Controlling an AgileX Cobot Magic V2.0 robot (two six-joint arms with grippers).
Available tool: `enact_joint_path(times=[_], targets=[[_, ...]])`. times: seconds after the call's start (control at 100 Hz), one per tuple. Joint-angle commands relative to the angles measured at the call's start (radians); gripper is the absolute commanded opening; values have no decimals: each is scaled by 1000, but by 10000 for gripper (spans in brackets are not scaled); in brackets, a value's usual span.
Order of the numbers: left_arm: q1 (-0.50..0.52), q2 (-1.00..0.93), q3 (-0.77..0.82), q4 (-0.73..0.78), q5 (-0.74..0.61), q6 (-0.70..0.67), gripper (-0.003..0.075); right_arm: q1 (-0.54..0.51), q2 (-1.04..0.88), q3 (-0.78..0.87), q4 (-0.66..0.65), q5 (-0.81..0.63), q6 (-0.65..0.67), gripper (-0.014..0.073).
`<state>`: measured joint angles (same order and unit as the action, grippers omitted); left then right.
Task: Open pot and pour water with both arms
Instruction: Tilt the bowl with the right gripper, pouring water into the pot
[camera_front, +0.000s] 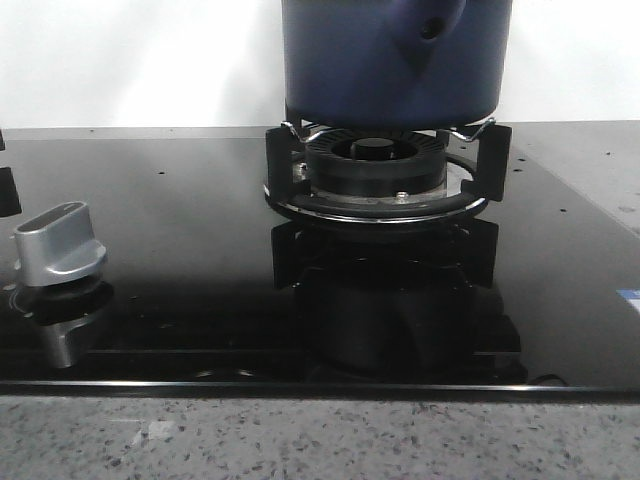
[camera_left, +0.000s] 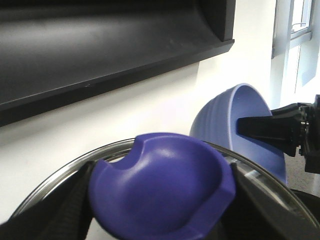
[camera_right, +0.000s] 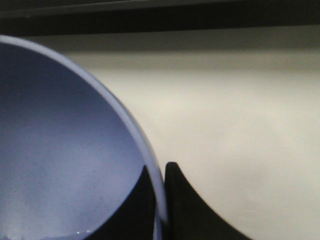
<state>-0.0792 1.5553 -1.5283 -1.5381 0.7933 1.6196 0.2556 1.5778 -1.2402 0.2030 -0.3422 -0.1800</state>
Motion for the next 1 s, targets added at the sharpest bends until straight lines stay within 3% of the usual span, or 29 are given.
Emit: enact_joint_path(times=[0.0, 0.29, 0.47, 0.62, 0.73, 0.99], targets=[[3, -51, -40, -82, 1, -11, 316, 1, -55, 8, -8, -190, -3, -68], [3, -51, -40, -82, 1, -11, 316, 1, -53, 75, -8, -337, -3, -68], [3, -51, -40, -82, 1, -11, 316, 6, -53, 163, -12, -567, -3, -68], [3, -51, -40, -82, 1, -11, 316, 6, -53, 220, -99, -692, -3, -68], [3, -51, -40, -82, 1, -11, 316, 10, -53, 233, -165, -724, -3, -68], [3, -51, -40, -82, 1, -11, 316, 15, -53, 233, -167, -804, -3, -68]])
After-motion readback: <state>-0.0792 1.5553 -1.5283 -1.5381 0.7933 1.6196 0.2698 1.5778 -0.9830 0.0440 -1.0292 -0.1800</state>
